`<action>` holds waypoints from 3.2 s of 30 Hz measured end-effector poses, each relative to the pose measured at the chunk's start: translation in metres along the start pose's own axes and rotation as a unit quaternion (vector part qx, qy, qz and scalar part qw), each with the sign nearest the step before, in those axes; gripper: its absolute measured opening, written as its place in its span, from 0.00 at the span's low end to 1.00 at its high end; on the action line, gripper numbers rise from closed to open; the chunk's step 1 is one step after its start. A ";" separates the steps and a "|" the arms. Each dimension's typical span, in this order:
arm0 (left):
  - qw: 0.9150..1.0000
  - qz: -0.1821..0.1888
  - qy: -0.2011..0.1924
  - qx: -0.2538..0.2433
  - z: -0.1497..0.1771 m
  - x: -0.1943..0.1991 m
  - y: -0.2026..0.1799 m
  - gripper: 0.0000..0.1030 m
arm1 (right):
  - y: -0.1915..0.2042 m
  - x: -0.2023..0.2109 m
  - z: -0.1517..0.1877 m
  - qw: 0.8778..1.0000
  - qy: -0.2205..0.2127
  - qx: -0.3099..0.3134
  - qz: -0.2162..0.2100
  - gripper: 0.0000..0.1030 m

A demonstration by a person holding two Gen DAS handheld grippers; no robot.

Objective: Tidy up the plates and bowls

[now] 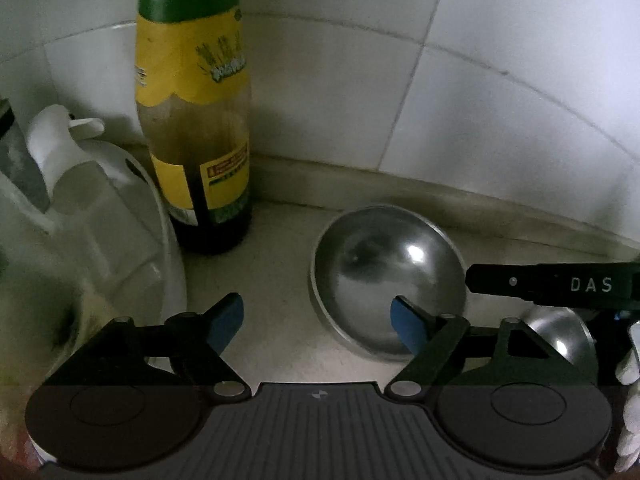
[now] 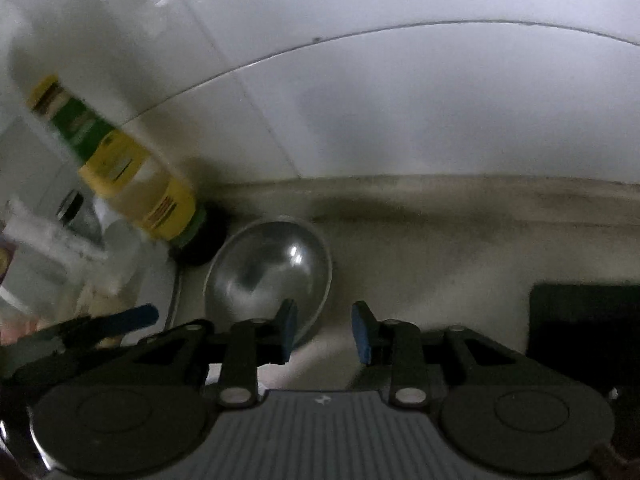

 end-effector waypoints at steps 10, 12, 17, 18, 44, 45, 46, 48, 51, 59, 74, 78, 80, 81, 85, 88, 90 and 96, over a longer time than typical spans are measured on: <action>0.998 0.007 0.043 -0.043 0.002 -0.043 -0.023 0.63 | -0.017 -0.054 -0.006 0.999 0.050 -0.006 0.000 0.28; 0.998 0.006 0.037 -0.046 -0.001 -0.042 -0.025 0.54 | -0.019 -0.057 -0.005 0.998 0.055 -0.018 -0.017 0.19; 0.998 0.014 0.019 -0.052 -0.006 -0.031 -0.029 0.51 | -0.019 -0.059 -0.003 0.998 0.056 -0.024 -0.021 0.18; 0.998 0.015 0.016 -0.050 -0.008 -0.030 -0.030 0.50 | -0.019 -0.059 -0.003 0.998 0.054 -0.025 -0.024 0.18; 0.997 0.040 -0.015 -0.069 0.032 0.073 -0.015 0.58 | 0.038 0.032 0.039 0.998 0.042 0.002 -0.053 0.19; 0.997 0.039 -0.008 -0.070 0.036 0.070 -0.016 0.58 | 0.038 0.030 0.044 0.998 0.047 0.000 -0.051 0.19; 0.997 0.039 -0.003 -0.072 0.039 0.069 -0.016 0.58 | 0.037 0.029 0.047 0.997 0.051 -0.002 -0.049 0.19; 0.996 0.039 0.005 -0.075 0.044 0.065 -0.016 0.56 | 0.035 0.023 0.054 0.997 0.060 -0.005 -0.044 0.19; 0.996 0.034 0.002 -0.082 0.048 0.063 -0.013 0.61 | 0.033 0.014 0.061 0.996 0.083 -0.006 -0.033 0.20; 0.996 0.023 -0.025 -0.078 0.039 0.081 -0.006 0.74 | 0.039 0.034 0.067 0.997 0.064 0.030 0.004 0.35; 0.986 0.058 -0.039 -0.149 0.022 0.082 -0.089 0.81 | -0.026 0.114 0.077 0.998 -0.019 -0.055 0.037 0.38; 0.983 0.061 -0.030 -0.168 0.022 0.067 -0.108 0.81 | -0.040 0.116 0.081 0.996 -0.023 -0.075 0.042 0.39; 0.982 0.062 -0.025 -0.178 0.021 0.058 -0.118 0.81 | -0.047 0.114 0.082 0.995 -0.023 -0.083 0.044 0.39; 0.981 0.062 -0.024 -0.182 0.022 0.055 -0.121 0.81 | -0.051 0.113 0.083 0.995 -0.021 -0.088 0.044 0.39; 0.978 0.059 -0.020 -0.198 0.024 0.040 -0.132 0.81 | -0.060 0.103 0.084 0.994 -0.015 -0.102 0.035 0.39; 0.977 0.058 -0.013 -0.207 0.025 0.031 -0.138 0.81 | -0.064 0.094 0.084 0.994 -0.008 -0.108 0.031 0.39; 0.975 0.058 -0.010 -0.212 0.026 0.026 -0.140 0.81 | -0.068 0.087 0.085 0.993 -0.002 -0.113 0.028 0.39; 0.972 0.059 -0.011 -0.227 0.029 0.020 -0.146 0.77 | -0.067 0.079 0.083 0.994 -0.002 -0.103 0.032 0.39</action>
Point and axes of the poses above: each gripper's, at about its wrist camera, not at the fingertips, and x roughly against the way its jaws point, y to its left, z to its underside, the point moved 1 cm from there along -x, roughly the way its jaws point, and after that the axes turned 15 degrees about -z, right-handed, at the moved point
